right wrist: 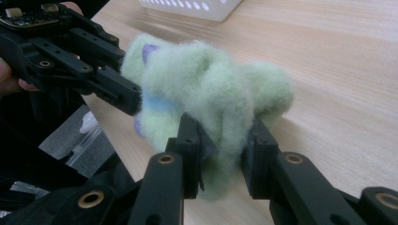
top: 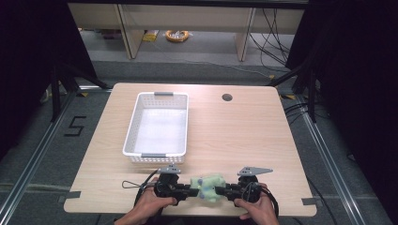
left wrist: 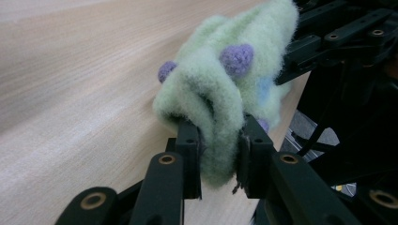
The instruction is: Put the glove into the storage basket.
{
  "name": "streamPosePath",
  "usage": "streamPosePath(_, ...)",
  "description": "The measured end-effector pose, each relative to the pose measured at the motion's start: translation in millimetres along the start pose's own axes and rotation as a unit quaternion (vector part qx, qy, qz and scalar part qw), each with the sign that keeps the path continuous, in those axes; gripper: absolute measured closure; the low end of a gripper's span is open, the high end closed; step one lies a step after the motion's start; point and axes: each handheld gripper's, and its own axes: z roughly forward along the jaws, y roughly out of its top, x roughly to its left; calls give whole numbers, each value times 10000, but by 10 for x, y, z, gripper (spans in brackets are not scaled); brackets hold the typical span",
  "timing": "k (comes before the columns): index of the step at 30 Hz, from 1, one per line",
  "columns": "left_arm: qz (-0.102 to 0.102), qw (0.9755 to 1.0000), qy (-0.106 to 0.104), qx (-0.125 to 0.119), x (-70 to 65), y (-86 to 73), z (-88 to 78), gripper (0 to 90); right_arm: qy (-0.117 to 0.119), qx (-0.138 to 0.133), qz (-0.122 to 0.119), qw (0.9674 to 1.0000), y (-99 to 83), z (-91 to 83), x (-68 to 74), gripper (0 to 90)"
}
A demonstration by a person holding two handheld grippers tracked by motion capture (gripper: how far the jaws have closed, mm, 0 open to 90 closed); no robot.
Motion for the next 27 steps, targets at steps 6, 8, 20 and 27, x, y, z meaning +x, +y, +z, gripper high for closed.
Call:
streamPosePath(6,74,9999,-94,-56,-4,7,-94,738,61,-31,62,10000,47,-26,122,722)
streamPosePath(8,119,9999,-79,-82,-16,24,-125,738,100,-50,1,9999,73,-38,143,722)
streamPosePath(20,358,9989,74,-310,-54,172,-331,737,137,-65,-131,9998,311,-87,274,724)
streamPosePath(27,356,9981,135,-476,-11,326,-527,737,194,-100,-343,9992,593,-49,303,726)
